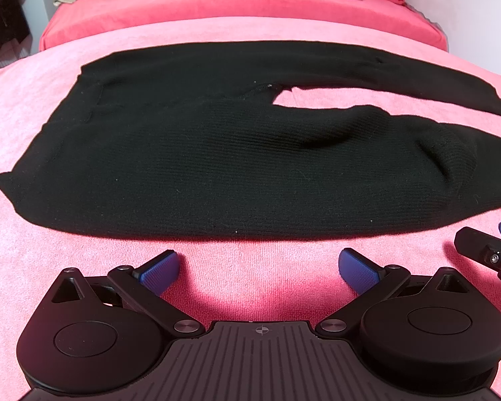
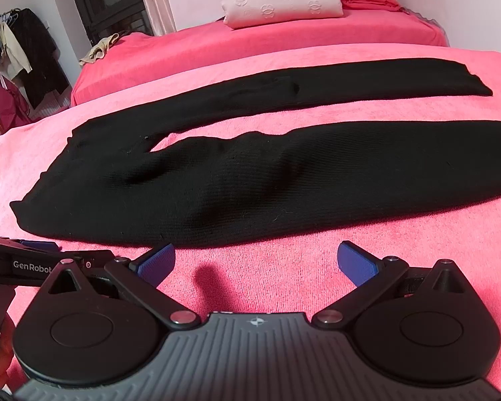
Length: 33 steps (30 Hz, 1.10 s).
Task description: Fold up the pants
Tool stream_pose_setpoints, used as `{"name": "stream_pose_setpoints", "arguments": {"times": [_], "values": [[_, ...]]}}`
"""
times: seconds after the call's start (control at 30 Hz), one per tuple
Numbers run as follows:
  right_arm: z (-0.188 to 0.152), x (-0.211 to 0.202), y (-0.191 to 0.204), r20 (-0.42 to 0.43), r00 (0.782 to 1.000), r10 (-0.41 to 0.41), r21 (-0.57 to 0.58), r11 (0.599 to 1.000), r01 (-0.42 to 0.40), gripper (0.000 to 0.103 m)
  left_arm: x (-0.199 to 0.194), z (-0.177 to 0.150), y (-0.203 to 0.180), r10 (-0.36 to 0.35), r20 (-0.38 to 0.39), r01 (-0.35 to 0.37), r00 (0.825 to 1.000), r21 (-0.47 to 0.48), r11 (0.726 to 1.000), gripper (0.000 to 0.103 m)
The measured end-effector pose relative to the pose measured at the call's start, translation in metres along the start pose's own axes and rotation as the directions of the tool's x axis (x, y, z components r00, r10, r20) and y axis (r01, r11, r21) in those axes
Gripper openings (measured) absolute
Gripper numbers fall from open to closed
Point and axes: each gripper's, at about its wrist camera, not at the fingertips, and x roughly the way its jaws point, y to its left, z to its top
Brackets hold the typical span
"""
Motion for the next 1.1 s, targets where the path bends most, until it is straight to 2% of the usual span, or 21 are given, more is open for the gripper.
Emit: {"name": "stream_pose_setpoints", "arguments": {"times": [1.1], "values": [[-0.0016, 0.0002, -0.0019, 0.014, 1.000, 0.012, 0.002, 1.000, -0.012, 0.103, -0.0014, -0.0009, 0.0012, 0.001, 0.000, -0.001, 1.000, 0.001, 1.000, 0.103]]}}
